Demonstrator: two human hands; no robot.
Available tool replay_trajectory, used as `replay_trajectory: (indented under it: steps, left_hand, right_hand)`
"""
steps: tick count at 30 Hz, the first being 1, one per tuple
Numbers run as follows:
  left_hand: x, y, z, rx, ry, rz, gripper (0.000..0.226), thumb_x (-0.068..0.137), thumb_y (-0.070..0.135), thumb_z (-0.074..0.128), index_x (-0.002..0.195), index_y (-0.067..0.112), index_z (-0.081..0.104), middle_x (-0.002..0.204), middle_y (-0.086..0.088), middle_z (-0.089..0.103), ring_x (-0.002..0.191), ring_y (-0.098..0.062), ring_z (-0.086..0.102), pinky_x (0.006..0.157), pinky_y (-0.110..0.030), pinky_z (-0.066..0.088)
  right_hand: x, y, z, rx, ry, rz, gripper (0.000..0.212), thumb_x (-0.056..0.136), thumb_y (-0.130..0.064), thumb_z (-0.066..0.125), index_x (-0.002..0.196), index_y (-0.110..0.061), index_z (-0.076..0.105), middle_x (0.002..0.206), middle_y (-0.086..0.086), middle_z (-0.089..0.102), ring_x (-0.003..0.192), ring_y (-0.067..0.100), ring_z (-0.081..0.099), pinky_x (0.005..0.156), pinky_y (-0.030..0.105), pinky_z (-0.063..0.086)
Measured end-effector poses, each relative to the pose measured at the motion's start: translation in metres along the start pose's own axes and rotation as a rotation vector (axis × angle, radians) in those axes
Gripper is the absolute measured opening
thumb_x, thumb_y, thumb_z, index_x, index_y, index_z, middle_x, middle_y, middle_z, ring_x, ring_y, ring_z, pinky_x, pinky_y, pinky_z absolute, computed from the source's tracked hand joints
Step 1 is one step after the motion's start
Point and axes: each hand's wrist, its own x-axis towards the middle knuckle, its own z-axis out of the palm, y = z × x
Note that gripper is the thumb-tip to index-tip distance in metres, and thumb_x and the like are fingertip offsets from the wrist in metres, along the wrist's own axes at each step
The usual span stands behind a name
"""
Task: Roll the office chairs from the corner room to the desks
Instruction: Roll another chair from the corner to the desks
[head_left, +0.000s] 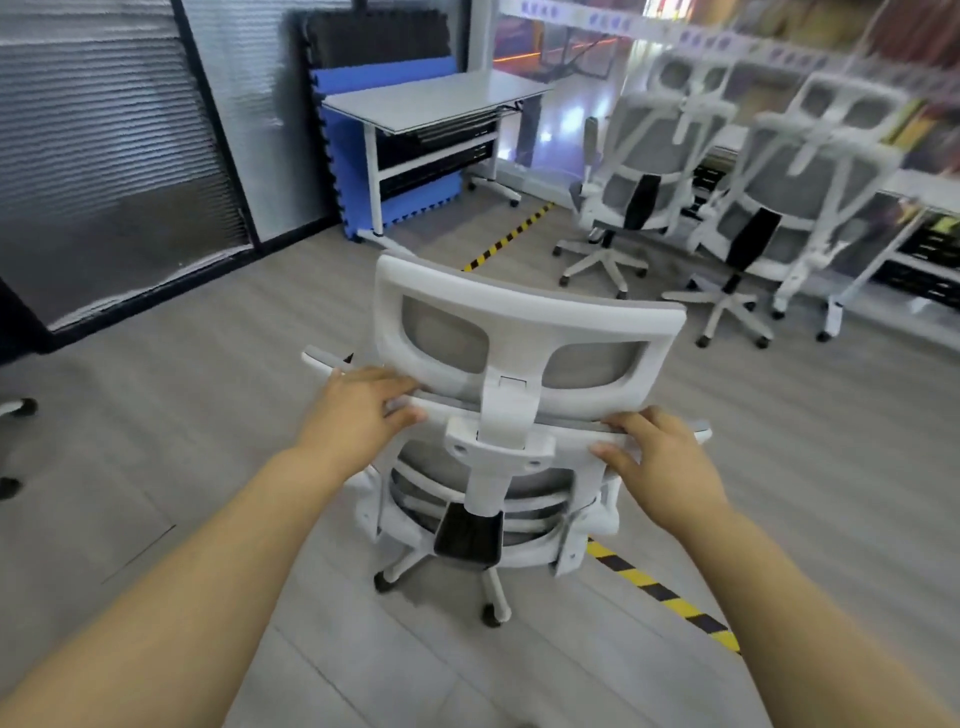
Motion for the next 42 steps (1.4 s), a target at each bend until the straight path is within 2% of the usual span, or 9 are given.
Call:
replay_trajectory:
  steps: [3, 6, 10, 12, 23, 29, 33, 37, 42]
  left_hand:
    - [0.025, 0.025, 0.023, -0.035, -0.059, 0.053, 0.053, 0.072, 0.060, 0.047, 0.104, 0.024, 0.069, 0.107, -0.001, 0.067, 0.108, -0.024, 0.055, 0.100, -0.049, 0.039]
    - [0.051, 0.046, 0.047, -0.063, -0.117, 0.100, 0.057, 0.071, 0.067, 0.046, 0.111, 0.031, 0.066, 0.118, 0.004, 0.063, 0.115, -0.020, 0.050, 0.102, -0.048, 0.038]
    - [0.080, 0.097, 0.074, -0.054, -0.149, 0.162, 0.033, 0.086, 0.045, 0.059, 0.117, 0.034, 0.062, 0.124, 0.009, 0.058, 0.110, -0.011, 0.046, 0.107, -0.045, 0.033]
    - [0.095, 0.121, 0.091, -0.030, -0.164, 0.171, 0.033, 0.088, 0.038, 0.059, 0.120, 0.032, 0.060, 0.126, 0.010, 0.055, 0.105, -0.007, 0.043, 0.110, -0.045, 0.029]
    - [0.190, 0.242, 0.190, -0.139, -0.225, 0.275, 0.037, 0.084, 0.037, 0.064, 0.119, 0.028, 0.062, 0.131, 0.003, 0.055, 0.115, -0.016, 0.049, 0.113, -0.050, 0.025]
    - [0.257, 0.310, 0.242, -0.075, -0.241, 0.384, 0.039, 0.084, 0.037, 0.064, 0.121, 0.025, 0.062, 0.133, 0.000, 0.055, 0.122, -0.019, 0.046, 0.114, -0.046, 0.020]
    - [0.312, 0.351, 0.282, -0.070, -0.253, 0.485, 0.040, 0.082, 0.044, 0.065, 0.118, 0.027, 0.064, 0.128, 0.000, 0.059, 0.120, -0.019, 0.050, 0.114, -0.044, 0.020]
    - [0.369, 0.392, 0.321, -0.097, -0.277, 0.569, 0.064, 0.069, 0.069, 0.046, 0.115, 0.030, 0.065, 0.125, 0.002, 0.061, 0.120, -0.016, 0.051, 0.114, -0.047, 0.020]
    - [0.438, 0.456, 0.372, -0.101, -0.322, 0.658, 0.068, 0.067, 0.071, 0.040, 0.118, 0.032, 0.063, 0.126, 0.007, 0.060, 0.123, -0.013, 0.047, 0.113, -0.040, 0.015]
  right_hand:
    - [-0.005, 0.032, -0.017, -0.010, 0.029, 0.079, 0.035, 0.088, -0.046, 0.057, 0.119, -0.029, 0.060, 0.112, -0.005, 0.052, 0.111, 0.023, 0.045, 0.082, 0.037, 0.044]
    - [-0.007, 0.065, -0.034, -0.027, 0.045, 0.135, 0.035, 0.087, -0.048, 0.056, 0.118, -0.030, 0.060, 0.111, -0.005, 0.052, 0.109, 0.024, 0.045, 0.084, 0.037, 0.044]
    - [-0.005, 0.111, -0.058, -0.042, 0.075, 0.174, 0.035, 0.086, -0.048, 0.057, 0.115, -0.029, 0.062, 0.109, -0.004, 0.055, 0.106, 0.023, 0.047, 0.087, 0.035, 0.042]
    - [-0.003, 0.134, -0.070, -0.055, 0.087, 0.175, 0.034, 0.087, -0.046, 0.058, 0.114, -0.027, 0.063, 0.108, -0.001, 0.056, 0.106, 0.022, 0.048, 0.089, 0.034, 0.040]
    - [0.033, 0.270, -0.139, -0.050, 0.105, 0.334, 0.036, 0.086, -0.051, 0.056, 0.116, -0.031, 0.060, 0.113, -0.004, 0.053, 0.112, 0.022, 0.043, 0.091, 0.034, 0.040]
    - [0.062, 0.343, -0.170, -0.018, 0.119, 0.460, 0.036, 0.086, -0.052, 0.056, 0.116, -0.032, 0.059, 0.116, -0.004, 0.051, 0.118, 0.024, 0.039, 0.091, 0.039, 0.041]
    - [0.088, 0.389, -0.190, -0.017, 0.167, 0.528, 0.034, 0.086, -0.050, 0.058, 0.115, -0.032, 0.060, 0.115, -0.005, 0.052, 0.118, 0.024, 0.038, 0.090, 0.037, 0.038]
    - [0.117, 0.434, -0.211, -0.027, 0.204, 0.588, 0.036, 0.086, -0.049, 0.057, 0.117, -0.031, 0.060, 0.116, -0.006, 0.052, 0.119, 0.022, 0.039, 0.099, 0.041, 0.038]
    - [0.153, 0.495, -0.238, -0.038, 0.239, 0.678, 0.033, 0.086, -0.045, 0.059, 0.113, -0.027, 0.062, 0.101, -0.012, 0.043, 0.114, 0.022, 0.042, 0.100, 0.043, 0.036]
